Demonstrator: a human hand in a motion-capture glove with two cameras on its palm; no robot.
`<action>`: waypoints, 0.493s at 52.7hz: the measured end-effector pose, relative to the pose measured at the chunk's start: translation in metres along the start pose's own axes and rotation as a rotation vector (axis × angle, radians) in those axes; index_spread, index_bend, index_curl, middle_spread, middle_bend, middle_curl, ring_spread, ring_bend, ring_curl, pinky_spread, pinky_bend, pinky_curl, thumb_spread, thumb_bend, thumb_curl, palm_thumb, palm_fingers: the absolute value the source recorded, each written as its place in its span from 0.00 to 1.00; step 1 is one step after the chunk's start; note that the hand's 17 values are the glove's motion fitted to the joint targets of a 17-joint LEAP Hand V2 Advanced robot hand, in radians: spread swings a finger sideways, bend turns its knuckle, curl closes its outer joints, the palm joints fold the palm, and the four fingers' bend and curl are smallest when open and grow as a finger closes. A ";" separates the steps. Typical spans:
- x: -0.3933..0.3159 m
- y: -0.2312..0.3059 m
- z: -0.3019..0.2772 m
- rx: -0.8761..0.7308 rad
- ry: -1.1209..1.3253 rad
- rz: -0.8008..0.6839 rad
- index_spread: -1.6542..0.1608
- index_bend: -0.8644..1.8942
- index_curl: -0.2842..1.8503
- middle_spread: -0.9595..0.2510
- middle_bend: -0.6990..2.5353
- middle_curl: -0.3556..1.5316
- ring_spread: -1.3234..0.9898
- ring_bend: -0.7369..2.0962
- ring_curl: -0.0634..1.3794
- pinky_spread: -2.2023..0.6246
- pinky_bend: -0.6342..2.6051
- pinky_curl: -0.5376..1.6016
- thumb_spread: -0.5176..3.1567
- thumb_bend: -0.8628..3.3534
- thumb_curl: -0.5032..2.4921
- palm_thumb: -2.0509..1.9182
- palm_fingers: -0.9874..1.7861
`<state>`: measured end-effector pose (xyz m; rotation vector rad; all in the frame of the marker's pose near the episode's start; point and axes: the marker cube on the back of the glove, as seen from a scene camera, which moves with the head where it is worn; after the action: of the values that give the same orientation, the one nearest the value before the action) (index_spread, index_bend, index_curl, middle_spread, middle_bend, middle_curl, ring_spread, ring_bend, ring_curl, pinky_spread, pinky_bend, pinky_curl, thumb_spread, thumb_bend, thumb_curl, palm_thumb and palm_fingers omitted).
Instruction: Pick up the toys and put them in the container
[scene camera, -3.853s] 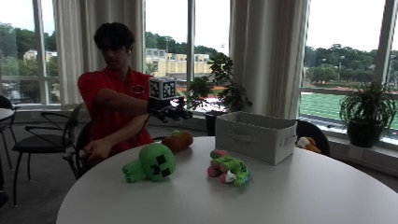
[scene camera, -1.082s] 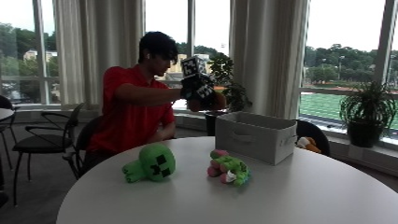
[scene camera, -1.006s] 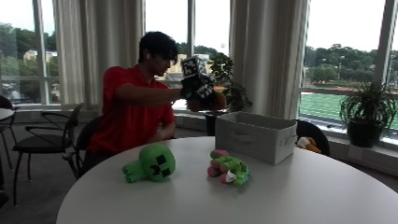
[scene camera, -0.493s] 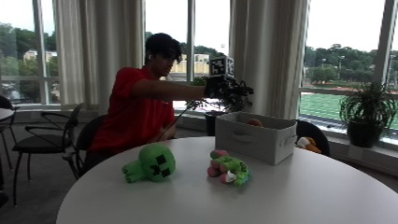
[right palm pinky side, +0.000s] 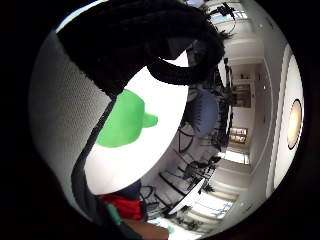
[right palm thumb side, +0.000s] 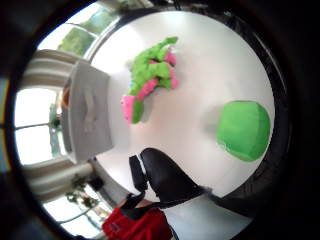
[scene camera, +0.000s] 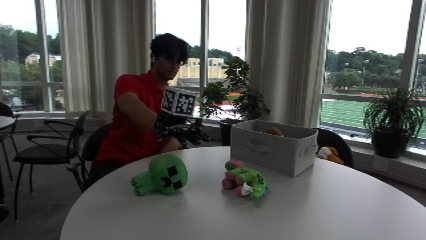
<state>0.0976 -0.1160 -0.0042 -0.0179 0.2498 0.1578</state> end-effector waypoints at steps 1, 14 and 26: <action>0.007 0.002 0.006 -0.010 0.001 0.010 0.71 0.35 0.23 0.68 0.27 0.38 0.54 0.39 0.19 0.82 0.54 0.41 0.40 0.19 0.27 0.50 0.30; 0.057 0.011 0.052 -0.043 0.012 0.055 0.71 0.36 0.22 0.68 0.26 0.36 0.54 0.38 0.20 0.82 0.57 0.42 0.40 0.19 0.26 0.50 0.31; 0.059 0.008 0.071 -0.022 -0.064 0.020 0.70 0.36 0.21 0.68 0.26 0.35 0.54 0.37 0.21 0.81 0.58 0.42 0.39 0.19 0.26 0.50 0.31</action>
<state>0.1706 -0.0960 0.0501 -0.0324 0.1847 0.1808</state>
